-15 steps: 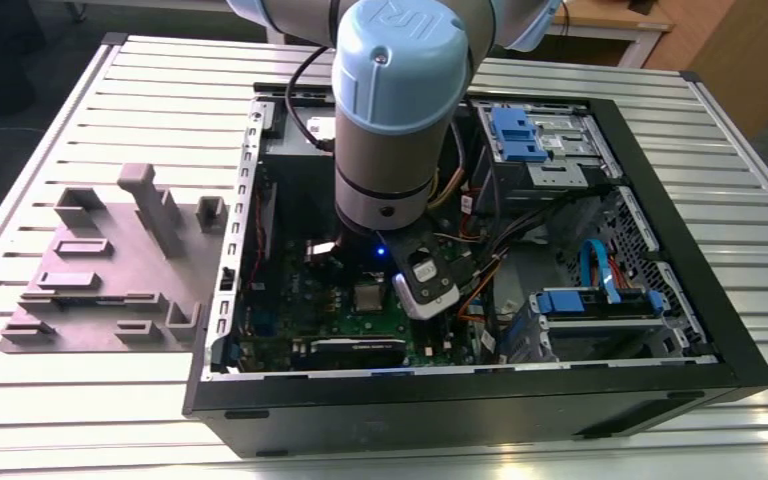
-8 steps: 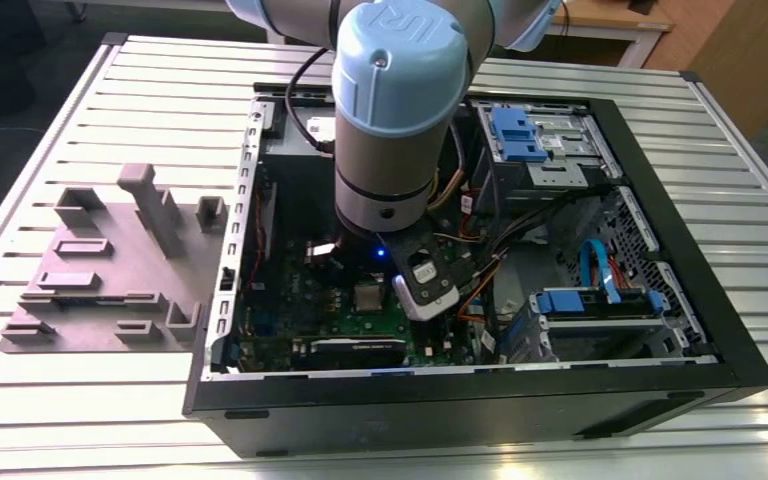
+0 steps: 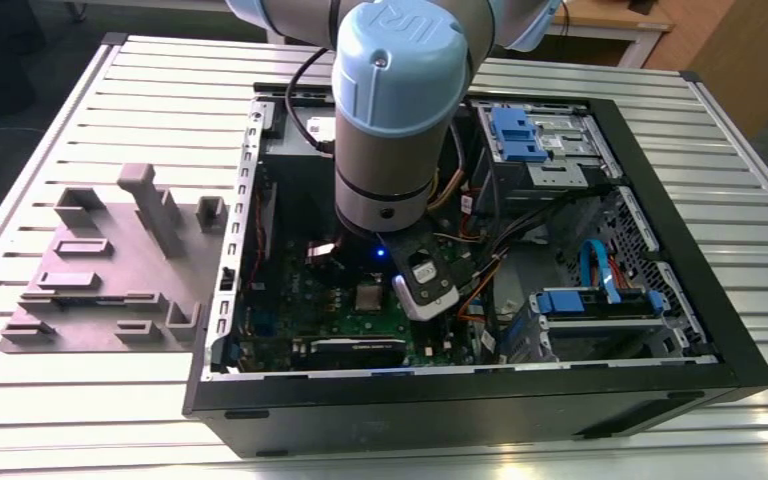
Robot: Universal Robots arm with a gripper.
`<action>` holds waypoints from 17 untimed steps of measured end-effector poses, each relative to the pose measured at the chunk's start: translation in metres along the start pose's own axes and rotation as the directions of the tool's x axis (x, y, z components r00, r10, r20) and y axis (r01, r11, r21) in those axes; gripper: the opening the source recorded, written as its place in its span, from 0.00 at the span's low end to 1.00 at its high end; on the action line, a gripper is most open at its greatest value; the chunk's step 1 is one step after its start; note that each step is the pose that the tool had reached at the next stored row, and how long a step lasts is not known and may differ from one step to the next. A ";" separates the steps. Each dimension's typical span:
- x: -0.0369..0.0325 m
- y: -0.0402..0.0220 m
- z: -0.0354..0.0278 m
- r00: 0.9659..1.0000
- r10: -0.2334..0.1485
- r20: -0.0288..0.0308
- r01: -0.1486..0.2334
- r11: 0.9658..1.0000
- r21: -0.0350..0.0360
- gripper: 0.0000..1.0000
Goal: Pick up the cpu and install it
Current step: 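Place the cpu into insertion slot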
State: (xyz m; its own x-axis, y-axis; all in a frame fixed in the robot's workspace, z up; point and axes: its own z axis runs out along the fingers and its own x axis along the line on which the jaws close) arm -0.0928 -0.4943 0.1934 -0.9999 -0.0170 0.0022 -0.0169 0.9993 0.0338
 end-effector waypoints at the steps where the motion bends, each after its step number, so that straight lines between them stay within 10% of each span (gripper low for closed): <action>1: 0.0000 0.0000 0.0001 1.000 0.000 0.000 0.000 1.000 0.000 0.38; 17: 0.0013 0.0000 0.0003 1.000 0.000 0.002 0.000 1.000 0.000 0.38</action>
State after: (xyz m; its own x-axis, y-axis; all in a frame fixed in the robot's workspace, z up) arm -0.0941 -0.4942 0.1930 -0.9999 -0.0171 0.0004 -0.0171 0.9993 0.0341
